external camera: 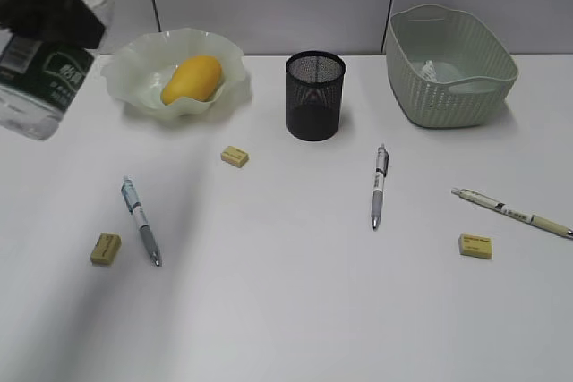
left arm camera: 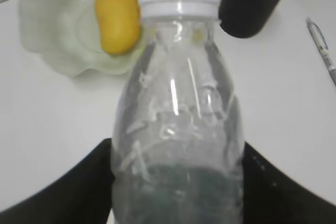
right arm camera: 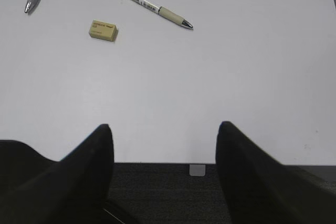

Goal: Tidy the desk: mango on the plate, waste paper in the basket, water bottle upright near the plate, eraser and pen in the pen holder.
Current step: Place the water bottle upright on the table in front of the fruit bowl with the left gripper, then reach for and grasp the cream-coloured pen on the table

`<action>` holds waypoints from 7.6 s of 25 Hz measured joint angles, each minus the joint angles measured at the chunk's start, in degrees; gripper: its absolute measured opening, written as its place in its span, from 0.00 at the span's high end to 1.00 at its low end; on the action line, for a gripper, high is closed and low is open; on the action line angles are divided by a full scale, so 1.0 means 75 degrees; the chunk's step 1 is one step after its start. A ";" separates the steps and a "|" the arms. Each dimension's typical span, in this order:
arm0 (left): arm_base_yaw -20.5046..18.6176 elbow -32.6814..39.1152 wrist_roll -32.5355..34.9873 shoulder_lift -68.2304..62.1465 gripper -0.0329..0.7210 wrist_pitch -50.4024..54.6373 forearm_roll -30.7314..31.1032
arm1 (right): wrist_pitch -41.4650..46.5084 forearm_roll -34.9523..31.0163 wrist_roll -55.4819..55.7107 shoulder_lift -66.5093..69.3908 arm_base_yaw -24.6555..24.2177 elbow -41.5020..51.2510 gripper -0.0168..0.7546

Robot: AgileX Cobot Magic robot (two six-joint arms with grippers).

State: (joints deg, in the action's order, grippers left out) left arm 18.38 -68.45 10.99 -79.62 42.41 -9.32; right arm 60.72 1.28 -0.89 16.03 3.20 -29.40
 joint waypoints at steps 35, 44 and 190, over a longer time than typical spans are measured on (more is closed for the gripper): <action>-0.0602 0.4466 -0.1528 -0.4512 0.31 -1.4400 -0.0958 | 0.0000 0.0000 0.0000 0.0000 0.0000 0.0000 0.35; -0.0602 0.2962 -0.1561 -0.5809 0.31 -1.4647 -0.0832 | -0.0033 0.0000 0.0000 0.0000 0.0000 0.0000 0.35; -0.0602 0.5103 -0.1553 0.7844 0.29 0.2439 0.0774 | 0.0049 0.0341 -0.1342 1.0647 0.0760 -0.5790 0.37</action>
State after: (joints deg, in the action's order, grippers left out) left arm 13.86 -30.18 -0.66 -20.79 60.71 -3.51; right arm 61.09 3.84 -10.95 95.88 8.90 -72.83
